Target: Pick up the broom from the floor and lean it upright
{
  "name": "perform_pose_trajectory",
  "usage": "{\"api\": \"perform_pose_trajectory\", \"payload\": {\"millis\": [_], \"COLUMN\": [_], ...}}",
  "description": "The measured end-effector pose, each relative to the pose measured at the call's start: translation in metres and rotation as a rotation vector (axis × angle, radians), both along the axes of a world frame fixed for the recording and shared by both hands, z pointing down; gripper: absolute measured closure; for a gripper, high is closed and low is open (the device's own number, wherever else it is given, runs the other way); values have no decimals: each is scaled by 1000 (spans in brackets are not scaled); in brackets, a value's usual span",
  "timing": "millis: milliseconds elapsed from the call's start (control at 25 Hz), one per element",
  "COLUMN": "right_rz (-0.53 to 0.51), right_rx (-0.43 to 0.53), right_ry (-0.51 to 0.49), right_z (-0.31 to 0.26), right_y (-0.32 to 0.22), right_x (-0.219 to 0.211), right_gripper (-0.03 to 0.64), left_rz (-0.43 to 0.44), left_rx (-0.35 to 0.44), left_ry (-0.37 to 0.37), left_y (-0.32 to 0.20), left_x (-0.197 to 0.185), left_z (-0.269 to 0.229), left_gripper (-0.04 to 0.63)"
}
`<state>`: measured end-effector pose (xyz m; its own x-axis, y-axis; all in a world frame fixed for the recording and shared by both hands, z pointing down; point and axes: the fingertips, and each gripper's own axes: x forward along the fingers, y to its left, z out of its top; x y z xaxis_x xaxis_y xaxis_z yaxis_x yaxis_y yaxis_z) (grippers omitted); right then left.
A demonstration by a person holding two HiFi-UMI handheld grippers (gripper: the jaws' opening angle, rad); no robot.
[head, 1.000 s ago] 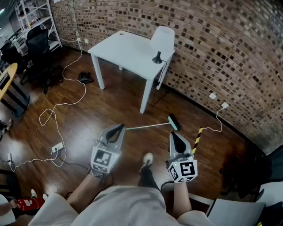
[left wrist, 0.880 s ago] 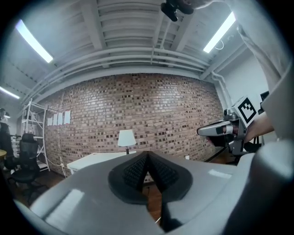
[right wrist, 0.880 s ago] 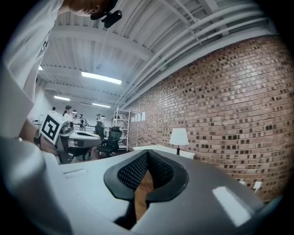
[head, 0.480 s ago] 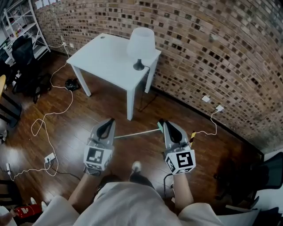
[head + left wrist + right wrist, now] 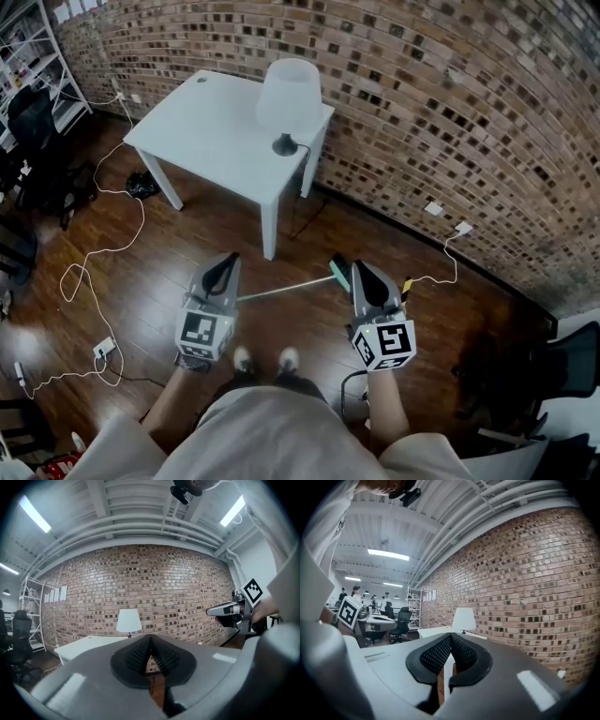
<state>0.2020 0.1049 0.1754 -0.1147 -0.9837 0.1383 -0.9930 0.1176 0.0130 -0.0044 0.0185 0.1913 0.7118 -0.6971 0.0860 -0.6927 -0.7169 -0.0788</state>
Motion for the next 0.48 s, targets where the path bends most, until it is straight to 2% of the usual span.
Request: {"api": "perform_pose_trajectory", "payload": {"millis": [200,480], "right_rz": [-16,-64], "right_rx": [-54,-118], "right_ry": [17,27], "right_z": [20,60], "right_y": [-26,-73], "right_x": [1,-2], "right_gripper": [603,603], "left_rz": [22,-5], "left_rx": [-34,-83], "left_ry": [-2,-43], "left_y": [-28,-64], "left_x": [7,-2], "left_z": [16,50], "left_gripper": [594,594]}}
